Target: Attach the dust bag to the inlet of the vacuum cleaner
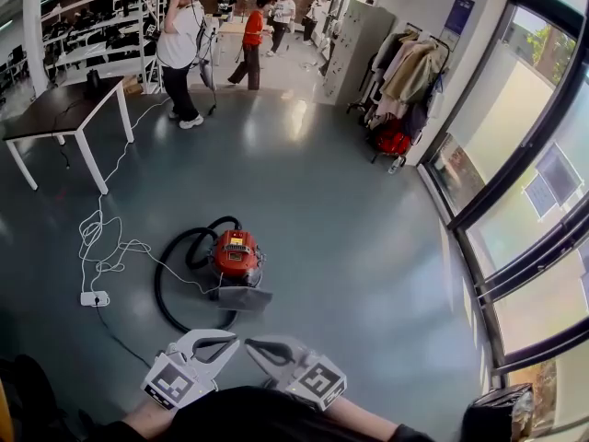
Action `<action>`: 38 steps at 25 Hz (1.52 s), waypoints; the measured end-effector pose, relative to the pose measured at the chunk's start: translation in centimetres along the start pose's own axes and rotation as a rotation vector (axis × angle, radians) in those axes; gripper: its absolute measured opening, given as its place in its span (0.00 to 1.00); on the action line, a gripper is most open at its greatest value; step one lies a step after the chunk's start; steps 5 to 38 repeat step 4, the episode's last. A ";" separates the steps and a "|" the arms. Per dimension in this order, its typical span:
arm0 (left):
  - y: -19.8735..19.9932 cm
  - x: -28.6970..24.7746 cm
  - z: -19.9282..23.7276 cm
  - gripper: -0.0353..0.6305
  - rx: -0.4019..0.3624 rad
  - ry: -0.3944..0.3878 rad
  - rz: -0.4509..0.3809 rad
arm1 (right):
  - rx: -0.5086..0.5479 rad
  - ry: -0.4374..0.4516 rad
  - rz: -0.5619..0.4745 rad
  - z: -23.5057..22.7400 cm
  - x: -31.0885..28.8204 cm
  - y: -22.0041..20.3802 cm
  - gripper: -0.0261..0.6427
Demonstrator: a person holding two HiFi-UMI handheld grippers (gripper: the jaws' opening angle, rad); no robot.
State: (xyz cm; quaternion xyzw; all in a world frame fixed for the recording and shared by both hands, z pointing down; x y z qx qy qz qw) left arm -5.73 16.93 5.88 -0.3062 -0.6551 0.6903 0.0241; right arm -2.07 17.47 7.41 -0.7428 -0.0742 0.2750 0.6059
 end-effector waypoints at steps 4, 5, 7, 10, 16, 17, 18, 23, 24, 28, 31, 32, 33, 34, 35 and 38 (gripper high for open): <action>0.1 0.0 -0.2 0.08 -0.002 -0.003 0.002 | 0.002 0.000 0.007 0.1 0.2 -0.1 0.03; 0.1 0.0 -0.2 0.08 -0.002 -0.003 0.002 | 0.002 0.000 0.007 0.1 0.2 -0.1 0.03; 0.1 0.0 -0.2 0.08 -0.002 -0.003 0.002 | 0.002 0.000 0.007 0.1 0.2 -0.1 0.03; 0.1 0.0 -0.2 0.08 -0.002 -0.003 0.002 | 0.002 0.000 0.007 0.1 0.2 -0.1 0.03; 0.1 0.0 -0.2 0.08 -0.002 -0.003 0.002 | 0.002 0.000 0.007 0.1 0.2 -0.1 0.03; 0.1 0.0 -0.2 0.08 -0.002 -0.003 0.002 | 0.002 0.000 0.007 0.1 0.2 -0.1 0.03; 0.1 0.0 -0.2 0.08 -0.002 -0.003 0.002 | 0.002 0.000 0.007 0.1 0.2 -0.1 0.03; 0.1 0.0 -0.2 0.08 -0.002 -0.003 0.002 | 0.002 0.000 0.007 0.1 0.2 -0.1 0.03; 0.1 0.0 -0.2 0.08 -0.002 -0.003 0.002 | 0.002 0.000 0.007 0.1 0.2 -0.1 0.03; 0.1 0.0 -0.2 0.08 -0.002 -0.003 0.002 | 0.002 0.000 0.007 0.1 0.2 -0.1 0.03; 0.1 0.0 -0.2 0.08 -0.002 -0.003 0.002 | 0.002 0.000 0.007 0.1 0.2 -0.1 0.03; 0.1 0.0 -0.2 0.08 -0.002 -0.003 0.002 | 0.002 0.000 0.007 0.1 0.2 -0.1 0.03; 0.1 0.0 -0.2 0.08 -0.002 -0.003 0.002 | 0.002 0.000 0.007 0.1 0.2 -0.1 0.03; 0.1 0.0 -0.2 0.08 -0.002 -0.003 0.002 | 0.002 0.000 0.007 0.1 0.2 -0.1 0.03; 0.1 0.0 -0.2 0.08 -0.002 -0.003 0.002 | 0.002 0.000 0.007 0.1 0.2 -0.1 0.03; 0.1 0.0 -0.2 0.08 -0.002 -0.003 0.002 | 0.002 0.000 0.007 0.1 0.2 -0.1 0.03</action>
Point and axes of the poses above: the fingertips, and each gripper's own axes: x backward along the fingers, z to its left, y out of its top, the point moved 2 cm from there along x, backward along the fingers, and after that the axes turned 8 degrees about z, right-handed, at the moved point
